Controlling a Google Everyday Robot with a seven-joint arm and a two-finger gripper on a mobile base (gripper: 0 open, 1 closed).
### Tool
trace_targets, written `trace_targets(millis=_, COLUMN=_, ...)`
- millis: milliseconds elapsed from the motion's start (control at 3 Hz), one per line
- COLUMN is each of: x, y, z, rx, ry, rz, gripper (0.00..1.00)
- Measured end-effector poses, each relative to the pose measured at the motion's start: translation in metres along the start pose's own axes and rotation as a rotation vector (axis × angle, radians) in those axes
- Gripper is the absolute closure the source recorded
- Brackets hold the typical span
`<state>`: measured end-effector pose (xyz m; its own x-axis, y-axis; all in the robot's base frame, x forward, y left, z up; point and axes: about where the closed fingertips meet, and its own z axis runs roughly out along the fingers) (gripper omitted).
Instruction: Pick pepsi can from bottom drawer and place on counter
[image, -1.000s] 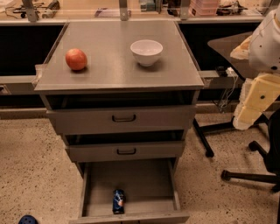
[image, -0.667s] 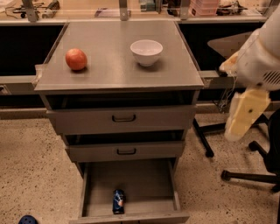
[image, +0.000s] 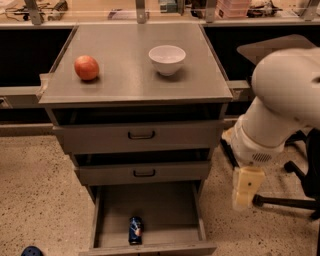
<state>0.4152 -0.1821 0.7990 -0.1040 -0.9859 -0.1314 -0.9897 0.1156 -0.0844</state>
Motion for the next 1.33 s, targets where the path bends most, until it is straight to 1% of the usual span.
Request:
trace_targets(millis=333, x=0.004, y=0.007, z=0.009, rx=-0.022, ry=0.010, rz=0.003, gripper=0.00)
trace_targets(millis=667, x=-0.015, y=-0.001, z=0.029, rx=0.003, ry=0.027, rz=-0.126, gripper=0.00)
trace_targets(millis=1000, x=-0.072, y=0.009, z=0.067, rx=0.057, ry=-0.002, rz=-0.469, gripper=0.00)
trace_targets(millis=1333, x=-0.071, y=0.007, z=0.063, rx=0.066, ry=0.010, rz=-0.505, gripper=0.00)
